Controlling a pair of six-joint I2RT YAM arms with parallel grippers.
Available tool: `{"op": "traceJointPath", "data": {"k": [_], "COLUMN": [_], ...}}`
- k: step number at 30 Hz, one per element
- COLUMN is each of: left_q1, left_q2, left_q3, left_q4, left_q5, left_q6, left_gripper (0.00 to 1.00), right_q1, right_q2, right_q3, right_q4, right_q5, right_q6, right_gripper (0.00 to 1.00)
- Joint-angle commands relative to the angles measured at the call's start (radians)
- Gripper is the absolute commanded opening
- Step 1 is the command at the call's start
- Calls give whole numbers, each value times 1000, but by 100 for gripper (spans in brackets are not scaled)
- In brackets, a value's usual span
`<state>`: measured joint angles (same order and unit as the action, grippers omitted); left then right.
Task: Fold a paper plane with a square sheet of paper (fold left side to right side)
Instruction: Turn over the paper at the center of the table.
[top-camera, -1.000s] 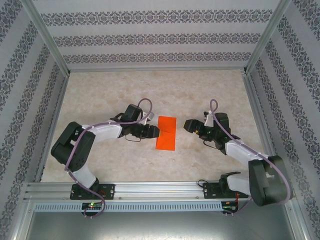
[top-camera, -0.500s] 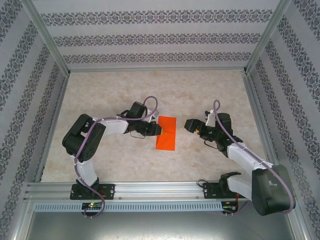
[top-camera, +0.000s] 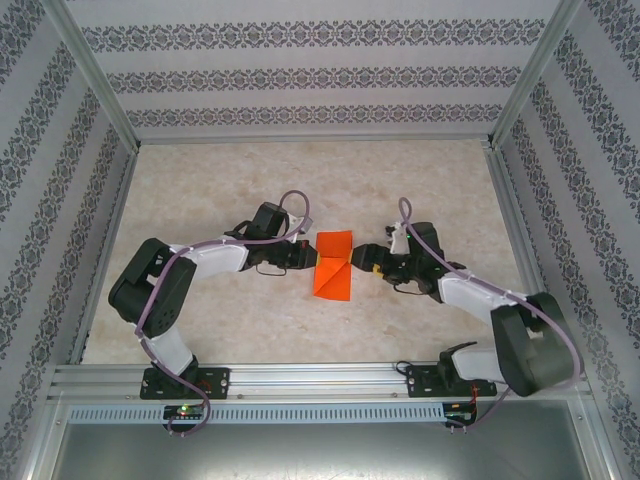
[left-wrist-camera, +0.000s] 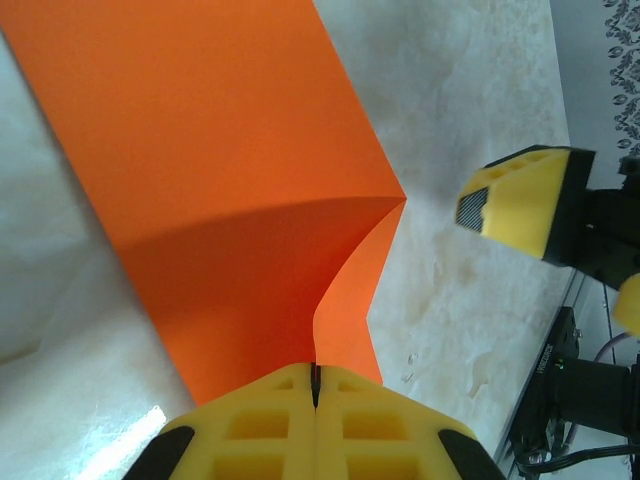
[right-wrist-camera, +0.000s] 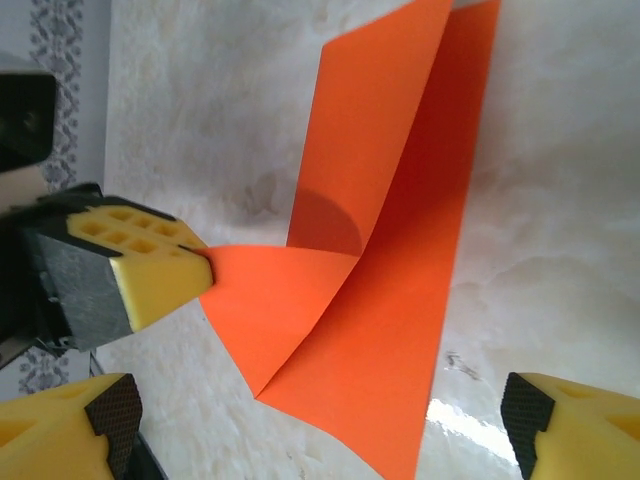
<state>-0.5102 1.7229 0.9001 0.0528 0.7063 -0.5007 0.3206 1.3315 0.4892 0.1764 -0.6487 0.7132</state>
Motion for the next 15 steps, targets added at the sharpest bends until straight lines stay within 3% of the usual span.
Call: {"op": "traceJointPath", "data": {"k": [1, 10, 15], "left_q1": [4, 3, 6], "left_q2": [-27, -35, -36], "left_q3": [-17, -30, -23], "left_q4": [9, 10, -6], "left_q5": [-15, -27, -39], "left_q6": [28, 27, 31], "left_gripper": [2, 2, 6], "right_q1": [44, 107, 125], "right_q2": [61, 285, 343], "right_q3": [47, 111, 126], "right_q4": [67, 249, 326], "right_q5": [-24, -46, -63], "right_q6": [33, 151, 189], "right_gripper": [92, 76, 55]}}
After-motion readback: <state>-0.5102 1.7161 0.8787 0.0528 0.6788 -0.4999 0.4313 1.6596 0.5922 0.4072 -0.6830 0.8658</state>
